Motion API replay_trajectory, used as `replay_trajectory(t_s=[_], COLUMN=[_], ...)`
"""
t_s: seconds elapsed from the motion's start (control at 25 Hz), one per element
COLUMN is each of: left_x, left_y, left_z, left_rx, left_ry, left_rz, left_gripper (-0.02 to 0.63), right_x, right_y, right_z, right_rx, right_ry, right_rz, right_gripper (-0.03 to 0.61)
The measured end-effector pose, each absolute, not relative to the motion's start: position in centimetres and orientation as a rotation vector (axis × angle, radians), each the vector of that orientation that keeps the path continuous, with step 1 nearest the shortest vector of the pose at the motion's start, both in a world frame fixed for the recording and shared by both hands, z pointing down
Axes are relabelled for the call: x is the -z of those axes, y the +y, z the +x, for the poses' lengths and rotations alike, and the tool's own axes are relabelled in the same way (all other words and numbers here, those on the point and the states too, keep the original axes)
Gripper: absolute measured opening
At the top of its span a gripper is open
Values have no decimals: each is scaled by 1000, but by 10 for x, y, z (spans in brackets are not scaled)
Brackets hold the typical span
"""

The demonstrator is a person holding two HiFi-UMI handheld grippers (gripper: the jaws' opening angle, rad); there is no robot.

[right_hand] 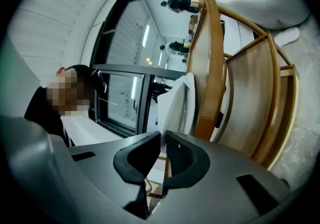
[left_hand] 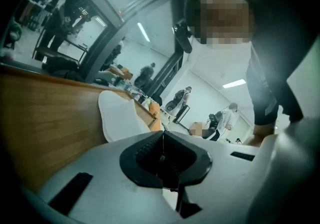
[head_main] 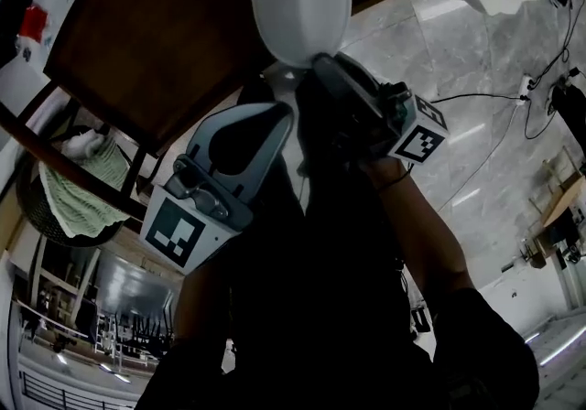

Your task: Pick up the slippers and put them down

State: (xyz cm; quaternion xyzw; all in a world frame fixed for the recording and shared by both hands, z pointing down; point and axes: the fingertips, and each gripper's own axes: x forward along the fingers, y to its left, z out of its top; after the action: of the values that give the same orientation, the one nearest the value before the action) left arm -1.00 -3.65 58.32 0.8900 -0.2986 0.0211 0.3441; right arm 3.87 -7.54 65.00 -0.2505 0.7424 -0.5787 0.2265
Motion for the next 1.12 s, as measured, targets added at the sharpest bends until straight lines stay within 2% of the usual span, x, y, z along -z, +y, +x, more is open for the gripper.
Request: replay_trajectory(t_s=[0.4,0.48,0.6,0.76,0.92,1.0,1.12], left_x=[-594,-596,-599,-584,-540,-523,-489], left_y=[-31,-31,-32,-38,-30,-39,-72], left_z=[-1,1,1,-2,-7,-10,-14], left_rx=[-41,-48,-61,-35,-69,-98,-100], left_ry=[-763,-756,-752,-779,-770,-773,-800], left_rz=[2318,2320,2324,2371,2422,2480,2565], left_gripper=[12,12,12,12,12,12,12], right_x=[-678,-690,-699,-678,-579,-519,-437], right_y=[-69,-66,-65,-72,-71,-84,-115], right_z=[50,54,62,81,101,95,67], right_rx=[1716,1736,1725,1600,1201,957,650], right_ry=[2119,2167,2185,2242,2460,2595,2774], right_rz=[-960,-1047,-1139,-1198,-1248,-1186,-982], right_gripper=[52,193,212,210,197,69,48])
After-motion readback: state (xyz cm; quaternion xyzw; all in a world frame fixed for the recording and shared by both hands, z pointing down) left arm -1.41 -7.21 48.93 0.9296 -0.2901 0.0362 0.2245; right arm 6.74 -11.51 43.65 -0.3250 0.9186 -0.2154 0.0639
